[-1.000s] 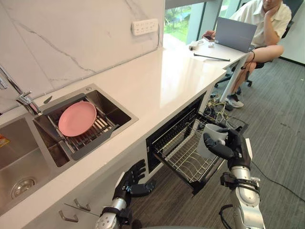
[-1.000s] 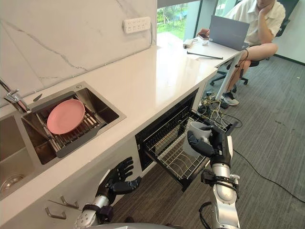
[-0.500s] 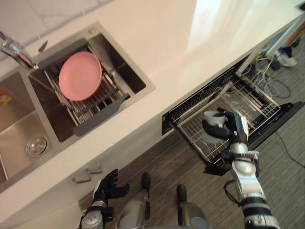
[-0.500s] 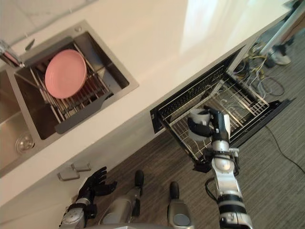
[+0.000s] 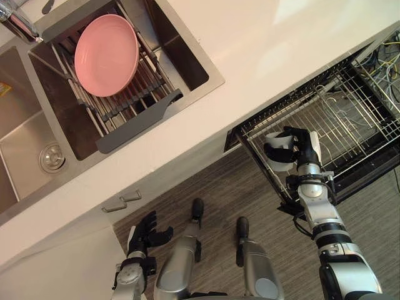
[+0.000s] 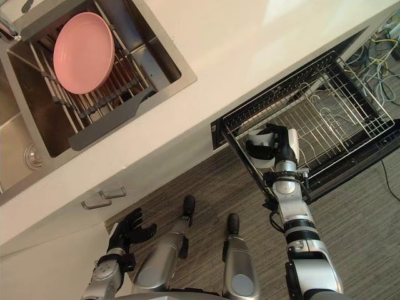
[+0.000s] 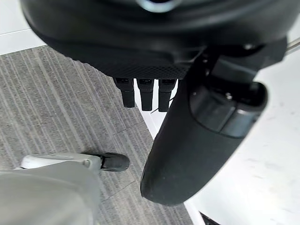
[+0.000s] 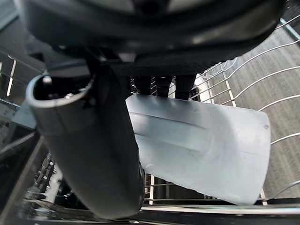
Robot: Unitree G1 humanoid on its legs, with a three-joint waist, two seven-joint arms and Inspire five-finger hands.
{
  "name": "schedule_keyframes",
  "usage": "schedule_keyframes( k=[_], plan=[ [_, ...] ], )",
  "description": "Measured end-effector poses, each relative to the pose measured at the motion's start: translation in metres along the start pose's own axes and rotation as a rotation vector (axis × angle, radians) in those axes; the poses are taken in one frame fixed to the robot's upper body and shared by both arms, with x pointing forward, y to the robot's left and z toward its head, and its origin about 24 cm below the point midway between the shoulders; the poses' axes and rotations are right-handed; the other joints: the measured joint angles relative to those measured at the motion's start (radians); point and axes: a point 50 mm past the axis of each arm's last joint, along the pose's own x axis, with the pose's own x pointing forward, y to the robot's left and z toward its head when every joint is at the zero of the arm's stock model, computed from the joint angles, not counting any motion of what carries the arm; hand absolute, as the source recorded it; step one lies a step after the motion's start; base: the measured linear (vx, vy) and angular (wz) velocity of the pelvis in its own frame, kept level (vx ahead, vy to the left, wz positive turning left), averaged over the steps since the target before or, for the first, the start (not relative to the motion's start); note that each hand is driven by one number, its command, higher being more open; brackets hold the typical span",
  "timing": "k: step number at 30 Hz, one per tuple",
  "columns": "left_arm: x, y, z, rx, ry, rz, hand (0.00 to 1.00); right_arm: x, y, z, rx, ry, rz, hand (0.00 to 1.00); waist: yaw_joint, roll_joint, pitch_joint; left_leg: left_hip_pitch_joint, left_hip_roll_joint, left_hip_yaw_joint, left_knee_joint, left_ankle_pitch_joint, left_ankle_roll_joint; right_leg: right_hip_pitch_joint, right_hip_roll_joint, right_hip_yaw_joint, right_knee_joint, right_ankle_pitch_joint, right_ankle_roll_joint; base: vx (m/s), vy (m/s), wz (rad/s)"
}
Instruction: Walk over to the sink, pick up the cup, carry it to the dishwasher, place the cup inside the dishwasher, then close the dishwasher door
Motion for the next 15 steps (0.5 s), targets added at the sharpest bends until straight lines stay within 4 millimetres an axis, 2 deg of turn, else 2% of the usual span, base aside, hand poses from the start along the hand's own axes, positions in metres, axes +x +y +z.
schedule_keyframes(
  k=[1,2,6,15],
  plan=[
    [0.002,-0.001,0.003,0.0,-0.008,0.001,0.9,0.0,0.0,0.0,-0.021,-0.001,0.0,0.3,0.0,0.002,0.004,-0.003,0.0,-0.006,0.0,0.003,0.0,-0.003,0.0,-0.002,0.002,0.0,-0.001,-0.01,-0.023,0.06],
    [0.003,-0.002,0.004,0.0,-0.012,0.002,0.9,0.0,0.0,0.0,-0.027,0.001,0.0,0.9,0.0,0.003,0.004,-0.006,0.0,-0.009,0.0,0.004,0.0,-0.005,0.0,-0.003,0.002,0.0,-0.001,-0.01,-0.026,0.1],
    [0.008,-0.006,0.013,0.001,-0.04,-0.007,0.9,0.003,0.003,-0.003,-0.08,0.022,0.011,0.9,0.001,0.004,0.008,-0.01,0.0,-0.017,0.0,0.009,-0.002,-0.008,0.001,-0.008,0.008,-0.001,-0.002,0.0,-0.012,0.04],
    [0.009,-0.007,0.015,0.001,-0.044,-0.009,0.9,-0.003,0.005,-0.004,-0.152,0.001,0.017,0.9,-0.003,0.002,0.01,0.011,0.003,-0.018,-0.001,0.011,-0.003,0.013,0.003,-0.01,0.007,-0.001,-0.002,0.0,-0.007,0.01]
  ],
)
